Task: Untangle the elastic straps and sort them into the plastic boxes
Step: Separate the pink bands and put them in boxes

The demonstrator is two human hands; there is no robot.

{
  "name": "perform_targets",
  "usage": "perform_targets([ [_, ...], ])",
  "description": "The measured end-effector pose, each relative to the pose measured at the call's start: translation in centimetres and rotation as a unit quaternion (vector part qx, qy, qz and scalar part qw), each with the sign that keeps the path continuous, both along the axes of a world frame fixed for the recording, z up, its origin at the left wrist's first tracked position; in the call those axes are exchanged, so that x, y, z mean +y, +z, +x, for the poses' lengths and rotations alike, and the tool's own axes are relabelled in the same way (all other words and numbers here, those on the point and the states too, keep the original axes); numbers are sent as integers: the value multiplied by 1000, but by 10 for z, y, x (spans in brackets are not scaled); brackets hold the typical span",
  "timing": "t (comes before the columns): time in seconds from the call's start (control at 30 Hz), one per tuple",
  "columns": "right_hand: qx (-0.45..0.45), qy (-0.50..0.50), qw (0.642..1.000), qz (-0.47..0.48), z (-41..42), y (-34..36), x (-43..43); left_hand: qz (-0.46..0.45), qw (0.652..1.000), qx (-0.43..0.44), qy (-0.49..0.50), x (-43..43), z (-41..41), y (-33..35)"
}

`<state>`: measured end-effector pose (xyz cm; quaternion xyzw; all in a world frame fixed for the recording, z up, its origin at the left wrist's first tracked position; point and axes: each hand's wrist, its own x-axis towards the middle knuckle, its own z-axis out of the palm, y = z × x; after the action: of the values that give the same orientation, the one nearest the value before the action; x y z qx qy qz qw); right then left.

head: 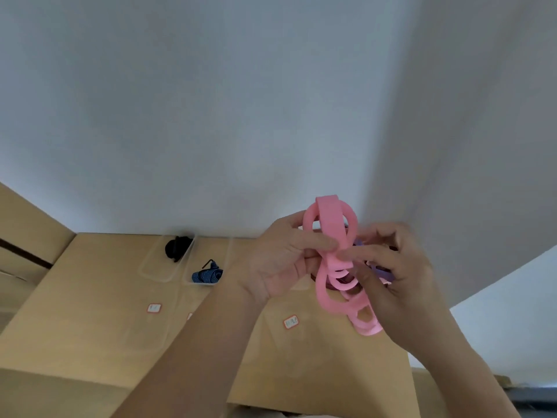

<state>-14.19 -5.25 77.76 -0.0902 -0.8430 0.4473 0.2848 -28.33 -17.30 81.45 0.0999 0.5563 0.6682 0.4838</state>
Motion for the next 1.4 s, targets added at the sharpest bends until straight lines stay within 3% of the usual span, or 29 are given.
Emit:
perform_targets([
  [0.17, 29, 47, 993, -104, -13, -3, 7, -1, 998, -1, 61, 5, -12, 1],
  [0.27, -9, 30, 982, -187, -12, -12, 17, -15, 997, 9, 75, 7, -26, 2],
  [0.47, -60, 46, 989, -130, -4, -15, 25, -11, 998, 15, 63, 22, -39, 6],
  [0.63, -26, 48, 995, -89, -6, 1, 33, -13, 996, 72, 44, 34, -34, 1],
  [0.73, 5, 9, 997, -80, -7, 8, 36, -2, 994, 111, 5, 34, -28, -3],
  [0.9, 27, -96, 985, -143, -23, 10, 28, -3, 982, 184, -54, 34, -13, -11],
  [1.07, 26, -131, 988, -77, -34, 5, 26, 12, 982, 184, -41, 30, -7, -13],
  [1.4, 69, -205, 976, 17, -42, 1, 10, 68, 992, 80, -76, 23, -11, -13],
])
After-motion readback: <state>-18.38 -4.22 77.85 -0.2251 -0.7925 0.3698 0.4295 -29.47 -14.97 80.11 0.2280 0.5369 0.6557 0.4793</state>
